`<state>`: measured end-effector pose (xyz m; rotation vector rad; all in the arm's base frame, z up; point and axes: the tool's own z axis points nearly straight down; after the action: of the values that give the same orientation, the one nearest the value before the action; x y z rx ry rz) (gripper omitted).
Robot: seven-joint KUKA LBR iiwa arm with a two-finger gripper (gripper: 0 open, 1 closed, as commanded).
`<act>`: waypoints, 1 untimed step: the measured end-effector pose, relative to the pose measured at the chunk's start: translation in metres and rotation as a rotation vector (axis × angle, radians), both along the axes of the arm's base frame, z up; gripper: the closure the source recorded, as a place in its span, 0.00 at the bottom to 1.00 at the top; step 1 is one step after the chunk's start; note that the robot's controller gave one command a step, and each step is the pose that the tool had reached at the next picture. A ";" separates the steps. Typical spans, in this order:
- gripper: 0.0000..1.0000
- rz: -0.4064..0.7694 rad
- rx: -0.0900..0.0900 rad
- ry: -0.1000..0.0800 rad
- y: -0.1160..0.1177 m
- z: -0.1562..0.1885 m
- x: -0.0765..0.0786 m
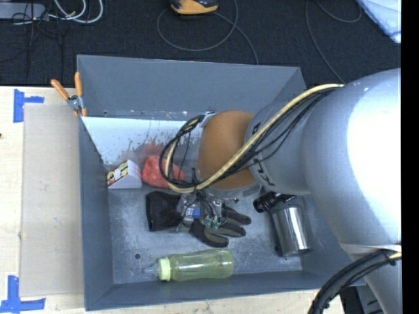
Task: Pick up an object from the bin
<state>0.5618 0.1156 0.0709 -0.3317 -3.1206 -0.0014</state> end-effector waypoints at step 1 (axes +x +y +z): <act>1.00 0.000 0.000 0.000 0.000 0.000 0.000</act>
Offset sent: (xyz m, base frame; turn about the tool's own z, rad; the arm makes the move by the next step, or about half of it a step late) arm -0.0001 -0.0001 0.0422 0.0000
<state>0.5618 0.1156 0.0709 -0.3313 -3.1207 -0.0012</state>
